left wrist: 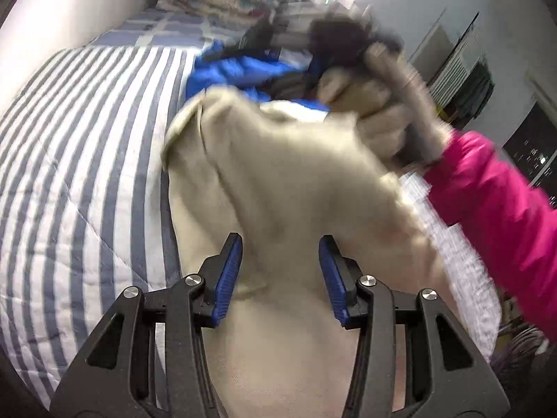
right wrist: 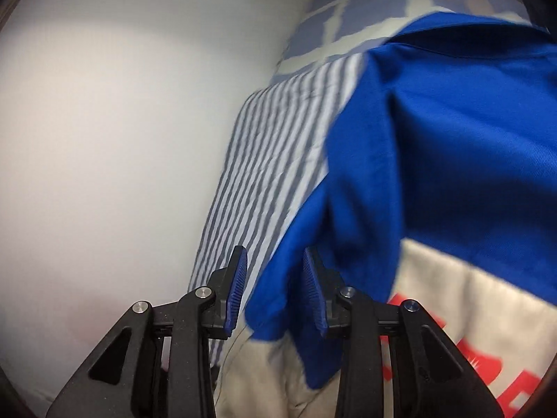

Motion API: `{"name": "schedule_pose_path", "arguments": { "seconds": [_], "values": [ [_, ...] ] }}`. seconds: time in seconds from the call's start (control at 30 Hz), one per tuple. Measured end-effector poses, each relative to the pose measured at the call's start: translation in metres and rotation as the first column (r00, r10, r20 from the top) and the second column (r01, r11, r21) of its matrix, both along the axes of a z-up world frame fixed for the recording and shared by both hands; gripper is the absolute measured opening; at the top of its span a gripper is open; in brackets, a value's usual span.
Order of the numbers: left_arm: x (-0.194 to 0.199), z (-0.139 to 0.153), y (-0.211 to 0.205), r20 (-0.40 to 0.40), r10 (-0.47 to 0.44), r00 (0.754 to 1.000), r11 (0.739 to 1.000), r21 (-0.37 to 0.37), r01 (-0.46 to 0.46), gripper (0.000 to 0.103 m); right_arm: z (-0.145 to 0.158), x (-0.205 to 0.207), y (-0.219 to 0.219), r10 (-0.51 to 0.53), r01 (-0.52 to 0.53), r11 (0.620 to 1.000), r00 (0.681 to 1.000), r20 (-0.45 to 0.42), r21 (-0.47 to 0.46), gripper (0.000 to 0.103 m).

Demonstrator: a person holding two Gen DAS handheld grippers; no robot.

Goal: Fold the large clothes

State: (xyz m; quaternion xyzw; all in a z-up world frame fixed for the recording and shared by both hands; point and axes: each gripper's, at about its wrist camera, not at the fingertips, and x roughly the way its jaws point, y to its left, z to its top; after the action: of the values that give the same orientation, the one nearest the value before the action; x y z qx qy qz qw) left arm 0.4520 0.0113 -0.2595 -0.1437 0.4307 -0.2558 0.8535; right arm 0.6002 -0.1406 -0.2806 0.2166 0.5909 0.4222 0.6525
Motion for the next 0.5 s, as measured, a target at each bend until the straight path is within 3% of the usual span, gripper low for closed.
{"name": "schedule_pose_path", "arguments": {
  "seconds": [0.17, 0.3, 0.37, 0.5],
  "values": [
    [0.012, 0.023, 0.006, 0.073, 0.019, 0.997, 1.0, -0.008, -0.019, 0.046, -0.006, 0.013, 0.013, -0.011, 0.013, 0.997, 1.0, 0.025, -0.076, 0.033],
    [0.021, -0.001, -0.003, 0.015, -0.002, 1.0, 1.0, 0.0, 0.002, 0.046, 0.005, 0.033, 0.0, -0.159, 0.198, 0.948, 0.973, 0.169, -0.248, 0.031],
    [0.019, -0.014, -0.009, -0.022, -0.026, 0.999, 1.0, 0.008, 0.026, 0.046, 0.002, 0.041, -0.018, -0.229, 0.253, 0.942, 0.965, 0.126, -0.22, 0.031],
    [0.023, -0.003, 0.002, 0.007, -0.001, 1.0, 1.0, -0.029, 0.001, 0.046, 0.016, 0.036, -0.02, -0.178, 0.214, 0.951, 0.969, 0.168, -0.225, 0.031]
  ]
}}
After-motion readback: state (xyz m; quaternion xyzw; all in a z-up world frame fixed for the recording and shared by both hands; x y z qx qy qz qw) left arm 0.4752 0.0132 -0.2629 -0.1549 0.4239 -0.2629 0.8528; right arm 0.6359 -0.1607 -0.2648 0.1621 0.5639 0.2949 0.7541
